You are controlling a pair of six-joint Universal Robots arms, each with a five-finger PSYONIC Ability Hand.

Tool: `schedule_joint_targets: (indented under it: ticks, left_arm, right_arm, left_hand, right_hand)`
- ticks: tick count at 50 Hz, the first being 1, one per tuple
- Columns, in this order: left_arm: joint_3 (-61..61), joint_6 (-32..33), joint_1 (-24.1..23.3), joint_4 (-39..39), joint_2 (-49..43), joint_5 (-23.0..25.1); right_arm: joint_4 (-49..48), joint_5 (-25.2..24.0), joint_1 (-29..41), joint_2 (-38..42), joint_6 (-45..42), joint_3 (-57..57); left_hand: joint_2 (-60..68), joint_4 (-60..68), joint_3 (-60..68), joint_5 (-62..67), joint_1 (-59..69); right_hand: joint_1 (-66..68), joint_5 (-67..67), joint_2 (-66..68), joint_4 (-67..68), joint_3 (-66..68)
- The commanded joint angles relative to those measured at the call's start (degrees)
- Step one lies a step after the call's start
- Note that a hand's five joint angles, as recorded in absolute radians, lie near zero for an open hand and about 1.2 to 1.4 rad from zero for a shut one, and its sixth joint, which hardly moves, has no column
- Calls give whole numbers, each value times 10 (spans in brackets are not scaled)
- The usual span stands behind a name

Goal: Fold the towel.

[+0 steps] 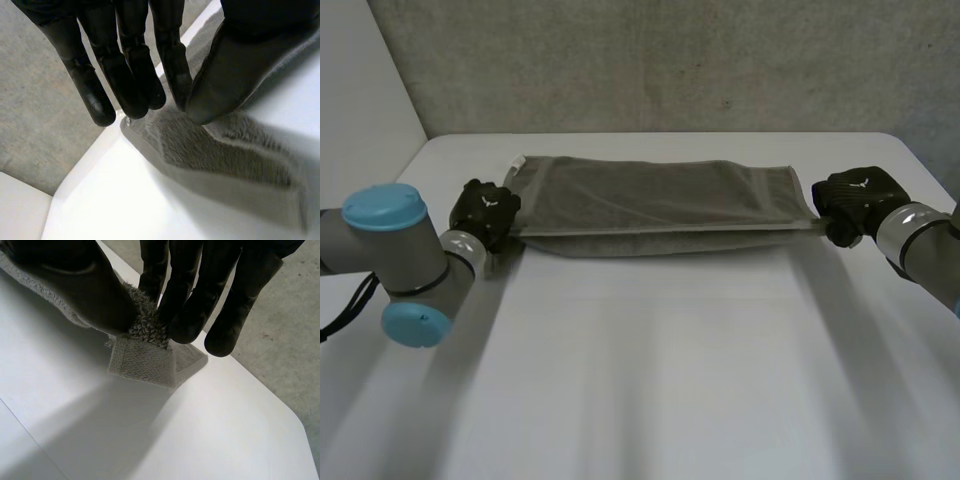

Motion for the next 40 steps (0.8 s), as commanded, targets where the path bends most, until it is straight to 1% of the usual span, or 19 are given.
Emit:
schedule_joint_targets:
  ticks: [1,8,15,18,20,21,25,26,28,29,31,32,34,35,37,40]
  left_arm:
    - [-5,-1,-3,-3,16,7]
    - [-17,1,-10,-5,20,8]
    - [-22,1,-10,-6,37,23]
    - [-32,0,-1,-9,63,24]
    - [-50,2,6,-11,101,25]
    - [-50,2,6,-11,101,25]
    - [-84,5,18,-20,159,32]
    - [-84,5,18,-20,159,32]
    - [-106,6,22,-39,195,52]
    - [-106,6,22,-39,195,52]
    - [-132,7,25,-62,227,80]
    - [-133,7,25,-62,227,80]
    - [-161,8,25,-88,260,112]
    - [-161,8,25,-88,260,112]
    - [-184,8,24,-110,290,133]
    - [-194,9,25,-118,305,140]
  right_arm:
    - [0,-1,2,-3,2,7]
    - [-1,-1,4,-3,3,12]
    - [1,-1,4,-5,3,13]
    - [5,-3,3,-12,3,13]
    - [9,-2,1,-26,3,15]
    - [10,-2,1,-26,3,15]
    - [28,-3,-2,-63,-1,24]
    - [28,-3,-2,-63,-1,24]
    - [52,-5,-3,-92,-2,27]
    - [53,-5,-3,-92,-2,27]
    - [88,-9,-4,-119,-3,32]
    - [88,-9,-4,-119,-3,32]
    - [121,-21,-10,-152,-13,43]
    - [121,-21,-10,-152,-13,43]
    - [144,-41,-21,-189,-31,61]
    - [154,-52,-32,-205,-39,71]
  left_hand:
    - [94,95,95,115,119]
    - [94,95,95,115,119]
    - [94,95,95,115,119]
    - [94,95,95,115,119]
    - [94,95,95,115,119]
    - [94,95,95,115,119]
    - [94,95,95,115,119]
    - [94,95,95,115,119]
    - [94,95,95,115,119]
    - [94,95,95,115,119]
    - [94,95,95,115,119]
    - [94,95,95,115,119]
    - [94,95,95,115,119]
    - [94,95,95,115,119]
    - [94,95,95,115,119]
    - [94,95,95,115,119]
  right_hand:
    - [49,39,51,34,37]
    - [49,39,51,34,37]
    - [49,39,51,34,37]
    - [49,39,51,34,37]
    - [49,39,51,34,37]
    - [49,39,51,34,37]
    - [49,39,51,34,37]
    - [49,39,51,34,37]
    - [49,39,51,34,37]
    - [49,39,51,34,37]
    - [49,39,51,34,37]
    - [49,39,51,34,37]
    - [49,39,51,34,37]
    - [49,39,51,34,37]
    - [49,39,51,34,37]
    - [49,39,51,34,37]
